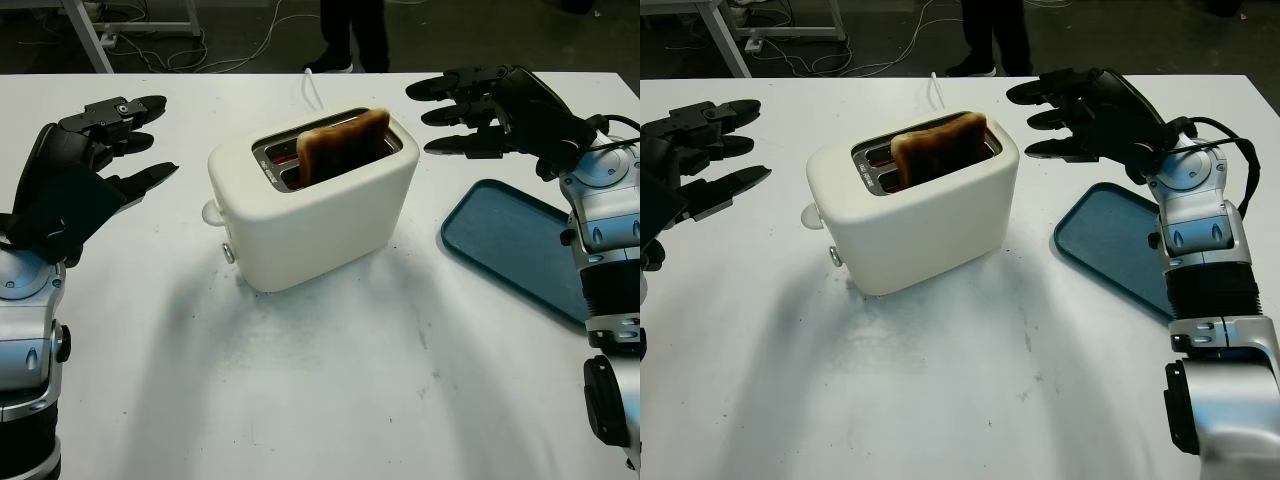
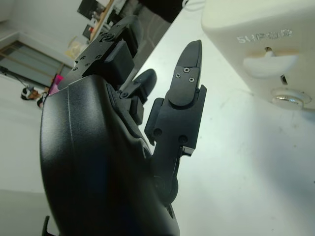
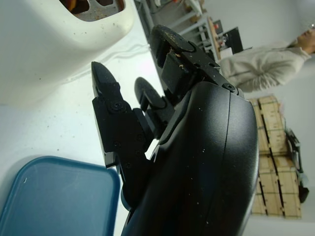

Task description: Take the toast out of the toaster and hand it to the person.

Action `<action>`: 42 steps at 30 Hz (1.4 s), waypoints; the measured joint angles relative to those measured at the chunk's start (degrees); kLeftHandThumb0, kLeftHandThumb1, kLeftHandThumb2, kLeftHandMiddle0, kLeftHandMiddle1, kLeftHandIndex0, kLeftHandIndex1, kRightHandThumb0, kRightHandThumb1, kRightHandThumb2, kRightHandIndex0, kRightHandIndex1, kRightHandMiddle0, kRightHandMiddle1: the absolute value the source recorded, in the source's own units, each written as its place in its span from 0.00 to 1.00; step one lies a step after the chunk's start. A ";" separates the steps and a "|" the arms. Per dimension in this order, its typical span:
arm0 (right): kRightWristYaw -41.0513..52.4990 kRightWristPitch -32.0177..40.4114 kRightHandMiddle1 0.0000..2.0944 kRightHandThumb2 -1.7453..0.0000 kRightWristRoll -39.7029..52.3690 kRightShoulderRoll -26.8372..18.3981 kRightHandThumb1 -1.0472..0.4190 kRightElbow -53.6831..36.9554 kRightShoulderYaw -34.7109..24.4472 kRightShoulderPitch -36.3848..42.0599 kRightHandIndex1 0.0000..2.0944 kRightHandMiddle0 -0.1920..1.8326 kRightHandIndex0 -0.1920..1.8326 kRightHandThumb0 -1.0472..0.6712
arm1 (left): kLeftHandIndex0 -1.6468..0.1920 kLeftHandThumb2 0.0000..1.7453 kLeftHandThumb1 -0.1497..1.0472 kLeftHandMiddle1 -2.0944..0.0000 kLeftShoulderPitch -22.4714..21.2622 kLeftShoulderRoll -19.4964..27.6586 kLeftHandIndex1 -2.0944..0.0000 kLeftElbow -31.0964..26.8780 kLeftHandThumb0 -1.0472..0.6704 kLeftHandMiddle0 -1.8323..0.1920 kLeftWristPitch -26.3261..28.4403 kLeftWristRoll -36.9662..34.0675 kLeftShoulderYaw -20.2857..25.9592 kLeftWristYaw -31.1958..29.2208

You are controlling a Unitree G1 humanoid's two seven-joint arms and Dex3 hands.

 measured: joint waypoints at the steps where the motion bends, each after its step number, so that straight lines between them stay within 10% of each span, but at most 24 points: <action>1: 0.00 0.00 0.00 1.00 0.00 0.00 0.16 -0.05 0.00 0.00 0.00 0.44 0.47 0.53 | 0.59 0.04 0.89 0.67 0.00 -0.04 1.00 0.00 0.46 0.77 0.00 0.00 0.00 0.00; 17: 0.69 -1.67 0.05 1.00 -0.65 -0.66 0.31 0.53 0.30 -12.71 0.09 0.55 0.64 0.58 | 0.58 0.04 0.89 0.66 0.27 -0.02 1.00 0.04 0.46 0.77 -0.54 0.04 0.12 -0.03; 31: 7.71 -4.25 0.05 1.00 -4.26 1.93 0.38 -1.10 9.33 -22.86 0.08 0.61 0.65 0.28 | 0.58 0.05 0.89 0.66 0.43 -0.37 1.00 0.02 0.46 0.77 -0.68 -0.04 0.43 -0.01; 42: 8.64 -8.23 0.04 0.99 -7.94 5.26 0.33 -0.45 14.06 -21.81 0.10 0.58 0.62 0.26 | 0.58 0.04 0.89 0.66 0.43 -0.43 1.00 0.04 0.44 0.77 -0.68 0.10 0.47 -0.01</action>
